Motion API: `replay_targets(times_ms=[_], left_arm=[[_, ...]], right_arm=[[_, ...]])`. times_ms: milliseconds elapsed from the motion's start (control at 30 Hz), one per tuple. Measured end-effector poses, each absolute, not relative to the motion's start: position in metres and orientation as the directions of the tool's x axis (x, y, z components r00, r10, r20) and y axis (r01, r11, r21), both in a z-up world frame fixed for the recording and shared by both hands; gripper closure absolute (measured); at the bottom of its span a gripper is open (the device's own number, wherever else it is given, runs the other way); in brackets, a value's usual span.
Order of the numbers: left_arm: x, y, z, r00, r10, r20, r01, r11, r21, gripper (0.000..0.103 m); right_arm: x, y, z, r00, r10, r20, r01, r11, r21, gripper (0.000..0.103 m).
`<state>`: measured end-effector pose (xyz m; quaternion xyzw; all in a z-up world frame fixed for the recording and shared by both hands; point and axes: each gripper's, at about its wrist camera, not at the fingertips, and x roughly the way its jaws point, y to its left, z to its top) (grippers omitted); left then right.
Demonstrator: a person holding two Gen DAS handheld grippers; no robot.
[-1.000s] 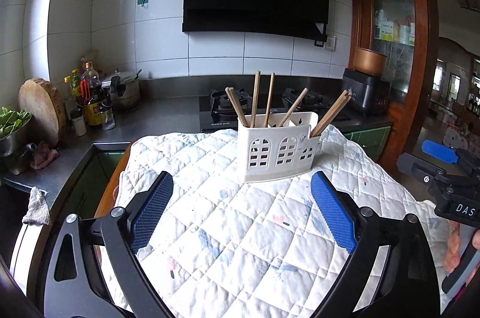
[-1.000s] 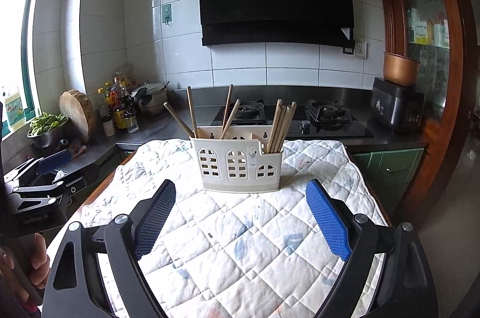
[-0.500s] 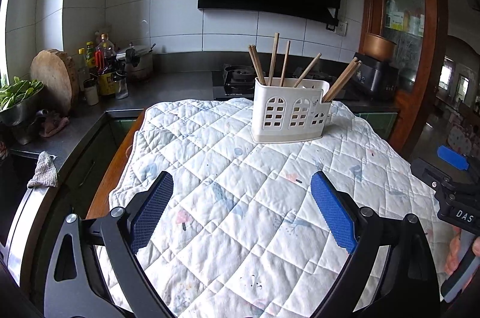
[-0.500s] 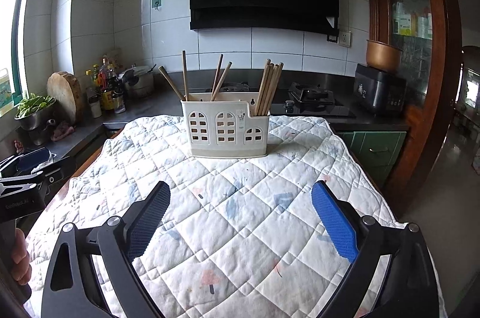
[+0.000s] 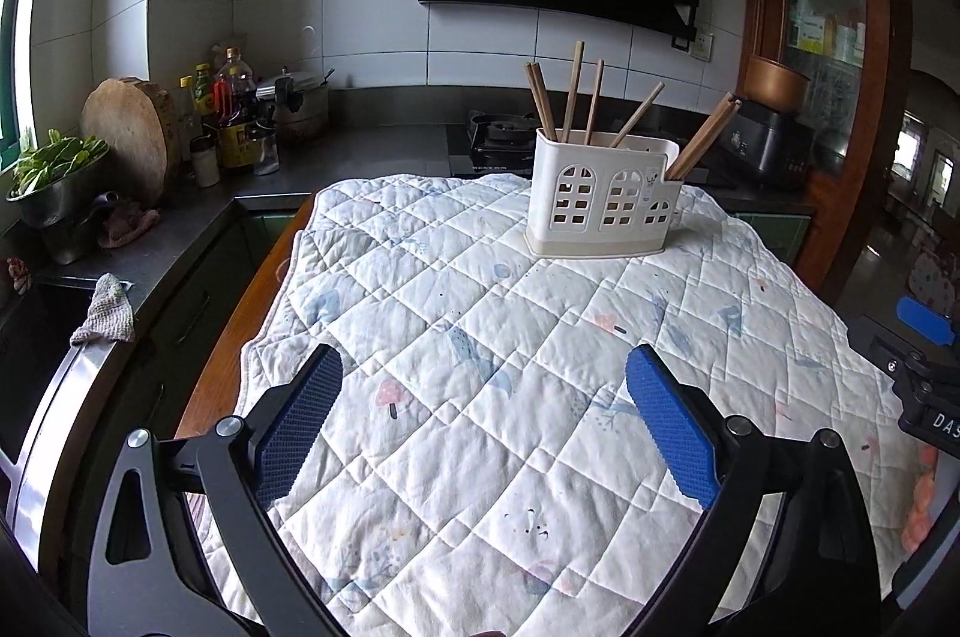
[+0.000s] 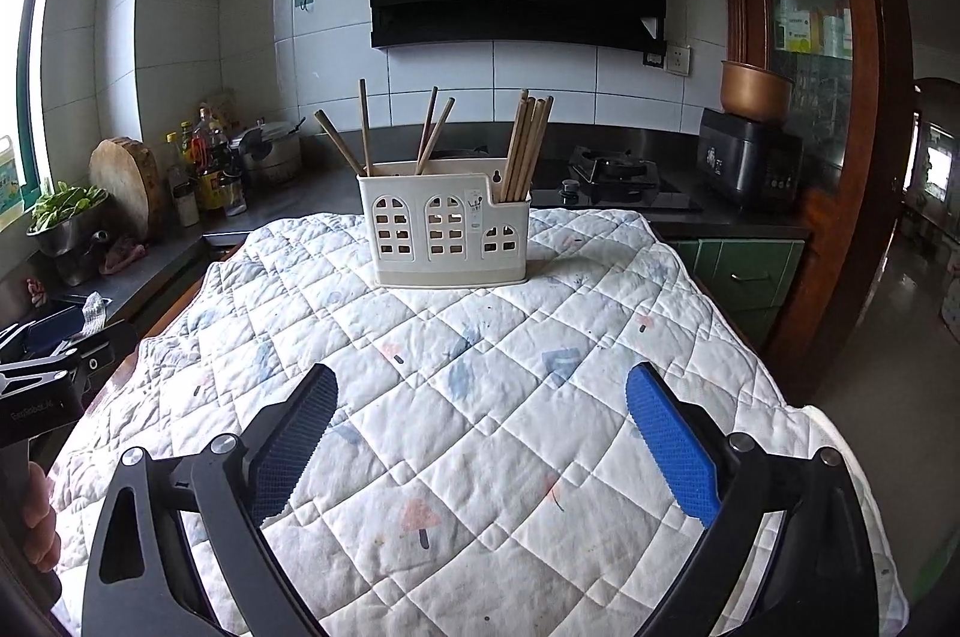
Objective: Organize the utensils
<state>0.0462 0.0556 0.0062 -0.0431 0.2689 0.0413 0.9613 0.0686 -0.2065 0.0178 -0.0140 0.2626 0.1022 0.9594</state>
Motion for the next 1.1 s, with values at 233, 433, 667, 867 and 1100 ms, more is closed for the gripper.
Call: replay_targets(times_ms=[233, 433, 667, 867, 1100], left_arm=[[0.045, 0.057, 0.003, 0.846, 0.072, -0.528, -0.119, 0.991, -0.055, 0.008], [0.045, 0.053, 0.002, 0.843, 0.065, -0.533, -0.111, 0.992, -0.054, 0.008], [0.047, 0.049, -0.001, 0.837, 0.054, -0.544, -0.099, 0.994, -0.053, 0.008], [0.048, 0.045, -0.003, 0.833, 0.056, -0.551, -0.096, 0.994, -0.044, 0.008], [0.048, 0.044, -0.004, 0.831, 0.055, -0.554, -0.094, 0.995, -0.043, 0.008]], right_arm=[[0.067, -0.207, 0.016, 0.839, 0.190, -0.511, -0.206, 0.978, 0.025, 0.009], [0.066, -0.207, 0.017, 0.839, 0.190, -0.511, -0.207, 0.978, 0.024, 0.009], [0.066, -0.208, 0.016, 0.837, 0.189, -0.514, -0.205, 0.978, 0.026, 0.009], [0.067, -0.209, 0.015, 0.835, 0.193, -0.516, -0.209, 0.978, 0.029, 0.009], [0.066, -0.208, 0.014, 0.833, 0.193, -0.518, -0.210, 0.977, 0.027, 0.009]])
